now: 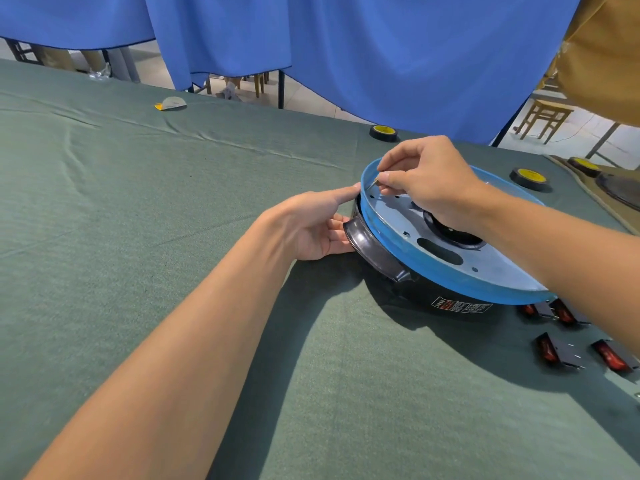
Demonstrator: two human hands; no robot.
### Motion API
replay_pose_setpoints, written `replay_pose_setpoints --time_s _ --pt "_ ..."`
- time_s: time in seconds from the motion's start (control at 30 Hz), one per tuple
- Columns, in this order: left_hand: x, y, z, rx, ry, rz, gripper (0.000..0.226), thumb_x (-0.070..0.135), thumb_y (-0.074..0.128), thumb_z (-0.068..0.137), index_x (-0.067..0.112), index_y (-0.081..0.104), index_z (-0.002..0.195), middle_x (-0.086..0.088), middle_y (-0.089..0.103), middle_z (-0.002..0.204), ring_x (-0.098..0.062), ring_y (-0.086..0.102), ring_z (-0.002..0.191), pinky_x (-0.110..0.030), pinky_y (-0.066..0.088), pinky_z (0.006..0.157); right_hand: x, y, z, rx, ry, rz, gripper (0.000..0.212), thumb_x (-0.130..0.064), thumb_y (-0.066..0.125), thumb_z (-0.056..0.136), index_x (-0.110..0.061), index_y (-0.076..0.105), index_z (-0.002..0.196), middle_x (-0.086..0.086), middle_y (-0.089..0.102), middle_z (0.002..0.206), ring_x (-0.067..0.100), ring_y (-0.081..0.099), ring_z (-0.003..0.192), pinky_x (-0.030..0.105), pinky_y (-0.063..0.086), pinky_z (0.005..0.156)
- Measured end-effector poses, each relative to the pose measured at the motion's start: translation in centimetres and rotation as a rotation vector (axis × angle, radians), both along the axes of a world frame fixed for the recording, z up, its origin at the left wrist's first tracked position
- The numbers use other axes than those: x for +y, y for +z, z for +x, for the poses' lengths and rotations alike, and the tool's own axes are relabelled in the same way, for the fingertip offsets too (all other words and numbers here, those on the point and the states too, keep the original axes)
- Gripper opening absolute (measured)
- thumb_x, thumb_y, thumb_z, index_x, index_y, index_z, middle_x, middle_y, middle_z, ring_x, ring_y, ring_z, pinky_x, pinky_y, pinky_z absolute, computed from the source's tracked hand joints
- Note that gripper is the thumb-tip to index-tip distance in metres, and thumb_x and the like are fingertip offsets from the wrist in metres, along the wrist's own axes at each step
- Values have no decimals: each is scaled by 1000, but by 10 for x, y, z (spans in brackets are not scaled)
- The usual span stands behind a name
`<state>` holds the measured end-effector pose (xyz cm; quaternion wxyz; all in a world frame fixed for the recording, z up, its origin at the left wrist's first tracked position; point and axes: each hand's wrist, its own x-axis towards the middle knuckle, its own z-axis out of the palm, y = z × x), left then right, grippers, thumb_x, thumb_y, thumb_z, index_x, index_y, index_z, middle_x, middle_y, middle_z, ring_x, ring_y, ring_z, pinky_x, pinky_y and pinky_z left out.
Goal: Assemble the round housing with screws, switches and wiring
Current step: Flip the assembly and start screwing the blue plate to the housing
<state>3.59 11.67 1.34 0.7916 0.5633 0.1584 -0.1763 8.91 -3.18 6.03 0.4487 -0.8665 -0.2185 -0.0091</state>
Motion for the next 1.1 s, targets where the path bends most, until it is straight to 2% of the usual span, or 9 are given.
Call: replay_pose_setpoints --time_s 0.13,0.33,0.47,0.53,0.6,0.67,0.77,1.0,1.1 --pt "-1 1 0 1 6 5 46 39 68 89 -3 58 105 -11 65 69 -20 66 53 -29 56 51 2 4 -1 -181 -27 -152 13 -5 69 86 -16 65 80 5 72 78 11 70 68 24 58 75" --pt "0 0 2 7 2 20 53 42 68 87 -5 58 109 -10 64 68 -19 65 52 -28 55 50 -2 3 -7 -260 -37 -243 10 -9 70 86 -17 66 82 0 70 74 17 68 79 42 49 95" --pt "-1 -1 3 -28 18 52 58 48 69 84 -3 58 111 -10 64 73 -19 65 55 -30 57 54 -1 2 -7 -310 -21 -315 11 -11 70 85 -20 66 81 -4 67 72 20 67 82 44 46 97" --pt "-3 -1 4 -44 29 98 60 55 70 79 1 60 105 -8 65 69 -19 65 54 -30 57 57 -1 -2 -7 -258 -77 -284 13 -10 72 83 -20 67 78 -3 69 72 17 69 77 36 53 89" --pt "-5 -1 5 -52 32 135 64 61 69 77 3 60 103 -6 65 63 -19 64 52 -29 57 58 1 -4 -9 -94 -164 -100 18 -4 72 83 -18 67 73 3 71 73 12 70 66 27 58 72" --pt "-4 -1 5 -48 20 139 70 67 66 75 3 60 105 -5 63 64 -18 64 53 -30 57 61 5 -4 -9 97 -236 88 18 2 69 84 -13 67 73 10 71 78 17 71 69 23 58 63" --pt "-2 -1 6 -36 -17 123 73 71 62 74 4 59 103 -5 62 64 -18 63 55 -31 58 65 9 1 -8 262 -296 200 19 6 63 87 -8 68 75 10 69 78 19 71 74 19 57 56" --pt "-4 0 8 -19 -50 153 77 81 57 69 6 60 88 -4 63 62 -18 64 54 -28 58 62 10 3 -8 243 -276 207 21 6 63 87 -9 67 73 9 67 78 19 70 76 20 56 60" --pt "-5 1 9 -24 -67 165 84 88 51 66 6 60 83 -6 64 60 -20 66 55 -29 60 65 9 5 -8 125 -214 134 17 3 66 86 -11 67 75 9 69 79 18 71 74 24 58 66"
